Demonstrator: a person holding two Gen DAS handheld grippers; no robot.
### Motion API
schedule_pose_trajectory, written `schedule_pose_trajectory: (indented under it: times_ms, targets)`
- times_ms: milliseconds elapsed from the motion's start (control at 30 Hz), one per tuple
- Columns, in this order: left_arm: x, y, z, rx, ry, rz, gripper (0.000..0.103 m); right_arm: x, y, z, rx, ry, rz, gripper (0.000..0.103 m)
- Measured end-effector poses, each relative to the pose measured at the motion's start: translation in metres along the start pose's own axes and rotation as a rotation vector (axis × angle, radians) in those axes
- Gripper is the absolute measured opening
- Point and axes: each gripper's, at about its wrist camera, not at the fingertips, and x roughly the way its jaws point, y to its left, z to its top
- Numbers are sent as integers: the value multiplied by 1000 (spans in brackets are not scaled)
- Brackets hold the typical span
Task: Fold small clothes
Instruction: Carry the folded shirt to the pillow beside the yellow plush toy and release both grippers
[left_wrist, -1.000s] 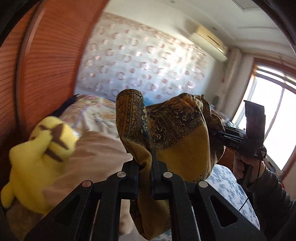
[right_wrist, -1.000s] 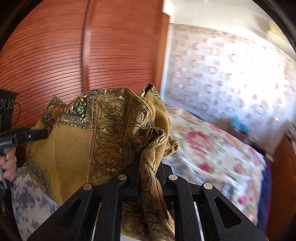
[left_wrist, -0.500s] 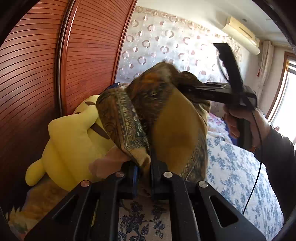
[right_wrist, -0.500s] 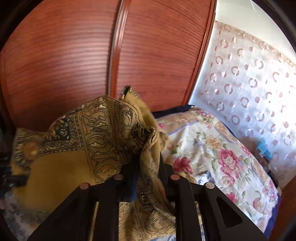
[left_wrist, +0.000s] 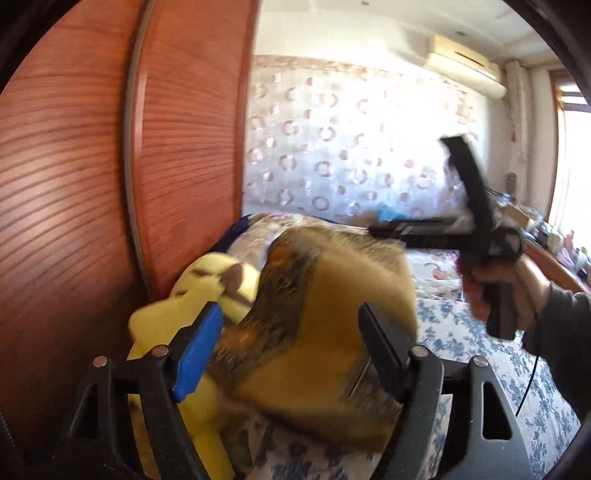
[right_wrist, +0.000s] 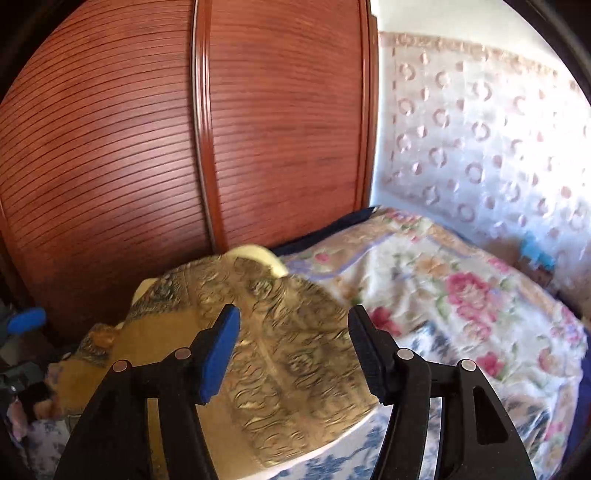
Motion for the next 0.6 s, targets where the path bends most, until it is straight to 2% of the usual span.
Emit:
schedule_pose_trajectory:
  times_ms: [67, 167, 300, 433, 600]
  targets:
    - [19, -5, 5, 22, 42, -11, 78, 21, -4, -4, 14, 53, 0, 63]
    - [53, -8, 3, 42, 136, -17, 78, 46, -10, -13, 39, 112, -46, 63]
    - [88, -5, -17, 76, 273, -15, 78, 74, -30, -18, 94, 167, -67, 63]
    - [90, -1, -24, 65, 283, -19, 78, 81, -40, -11, 146, 157, -35, 63]
    - [79, -7, -18, 71, 256, -6, 78, 61, -32, -8, 135, 129, -91, 63]
